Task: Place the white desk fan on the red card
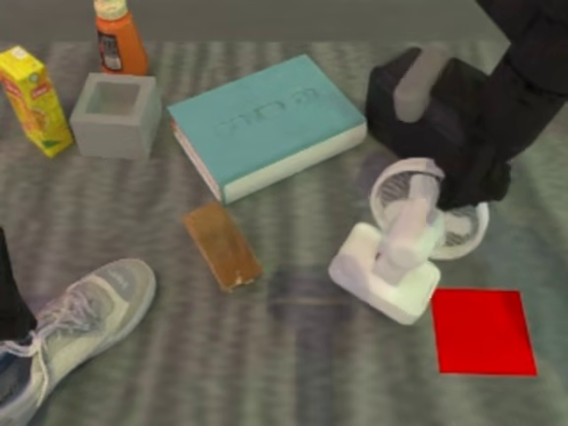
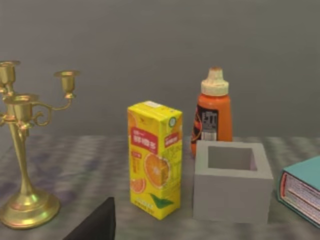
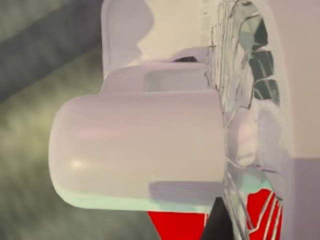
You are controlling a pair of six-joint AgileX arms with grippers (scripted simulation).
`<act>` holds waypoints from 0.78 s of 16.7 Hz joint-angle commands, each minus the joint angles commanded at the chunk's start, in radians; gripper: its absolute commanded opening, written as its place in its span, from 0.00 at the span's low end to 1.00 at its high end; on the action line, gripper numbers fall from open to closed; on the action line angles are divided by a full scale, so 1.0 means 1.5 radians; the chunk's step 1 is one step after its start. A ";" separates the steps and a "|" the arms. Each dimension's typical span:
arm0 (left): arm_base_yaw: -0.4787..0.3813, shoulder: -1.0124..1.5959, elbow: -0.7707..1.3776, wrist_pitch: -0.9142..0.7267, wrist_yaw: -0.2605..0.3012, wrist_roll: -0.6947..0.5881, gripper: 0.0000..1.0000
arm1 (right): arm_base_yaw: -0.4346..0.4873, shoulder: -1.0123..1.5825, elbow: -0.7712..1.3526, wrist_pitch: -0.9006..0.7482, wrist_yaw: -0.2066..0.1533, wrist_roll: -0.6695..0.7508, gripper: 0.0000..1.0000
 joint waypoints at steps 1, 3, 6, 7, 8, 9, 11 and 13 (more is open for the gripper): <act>0.000 0.000 0.000 0.000 0.000 0.000 1.00 | 0.004 -0.005 -0.005 0.000 0.008 0.070 0.00; 0.000 0.000 0.000 0.000 0.000 0.000 1.00 | 0.010 -0.018 -0.016 -0.002 0.024 0.223 0.00; 0.000 0.000 0.000 0.000 0.000 0.000 1.00 | 0.020 -0.039 -0.034 -0.006 0.050 0.477 0.00; 0.000 0.000 0.000 0.000 0.000 0.000 1.00 | 0.024 -0.047 -0.041 -0.008 0.058 0.566 0.00; 0.000 0.000 0.000 0.000 0.000 0.000 1.00 | 0.028 -0.054 -0.048 -0.011 0.066 0.657 0.00; 0.000 0.000 0.000 0.000 0.000 0.000 1.00 | 0.032 -0.061 -0.055 -0.014 0.074 0.748 0.00; 0.000 0.000 0.000 0.000 0.000 0.000 1.00 | 0.041 -0.075 -0.070 -0.021 0.088 0.929 0.00; 0.000 0.000 0.000 0.000 0.000 0.000 1.00 | 0.051 -0.089 -0.085 -0.029 0.101 1.105 0.00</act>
